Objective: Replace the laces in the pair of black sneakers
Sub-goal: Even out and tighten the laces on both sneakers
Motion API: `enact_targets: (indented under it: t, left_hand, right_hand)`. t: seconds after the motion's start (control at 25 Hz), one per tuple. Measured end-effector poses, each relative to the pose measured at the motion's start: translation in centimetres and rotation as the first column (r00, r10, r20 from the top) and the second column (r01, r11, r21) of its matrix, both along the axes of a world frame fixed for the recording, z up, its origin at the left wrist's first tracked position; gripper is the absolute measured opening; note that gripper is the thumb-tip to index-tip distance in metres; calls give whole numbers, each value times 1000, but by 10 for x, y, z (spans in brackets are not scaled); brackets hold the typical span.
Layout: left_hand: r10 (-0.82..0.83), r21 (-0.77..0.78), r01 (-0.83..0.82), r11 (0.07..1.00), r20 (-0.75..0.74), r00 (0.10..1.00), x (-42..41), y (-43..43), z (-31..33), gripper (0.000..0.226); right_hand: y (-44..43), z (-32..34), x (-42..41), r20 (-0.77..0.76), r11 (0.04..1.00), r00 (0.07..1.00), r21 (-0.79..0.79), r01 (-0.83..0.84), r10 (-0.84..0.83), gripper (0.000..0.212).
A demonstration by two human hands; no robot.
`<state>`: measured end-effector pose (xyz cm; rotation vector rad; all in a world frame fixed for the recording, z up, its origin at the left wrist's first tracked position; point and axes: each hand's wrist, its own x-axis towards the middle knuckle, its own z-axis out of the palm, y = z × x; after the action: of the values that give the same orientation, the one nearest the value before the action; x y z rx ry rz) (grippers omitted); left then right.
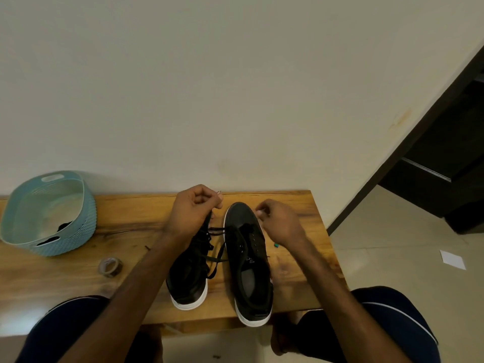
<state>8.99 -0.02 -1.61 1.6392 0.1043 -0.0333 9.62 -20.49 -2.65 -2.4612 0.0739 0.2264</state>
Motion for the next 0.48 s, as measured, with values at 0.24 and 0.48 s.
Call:
enact_targets:
  t: [0.24, 0.48]
  left_hand:
    - [-126, 482, 53, 874, 121, 985, -3, -18, -30, 13]
    - [-198, 642, 72, 763, 126, 972, -6, -32, -50, 12]
  right_hand:
    - [2, -20, -11, -318, 985, 933, 41, -165, 169, 20]
    - [8, -24, -11, -435, 946, 872, -122, -302, 222, 57]
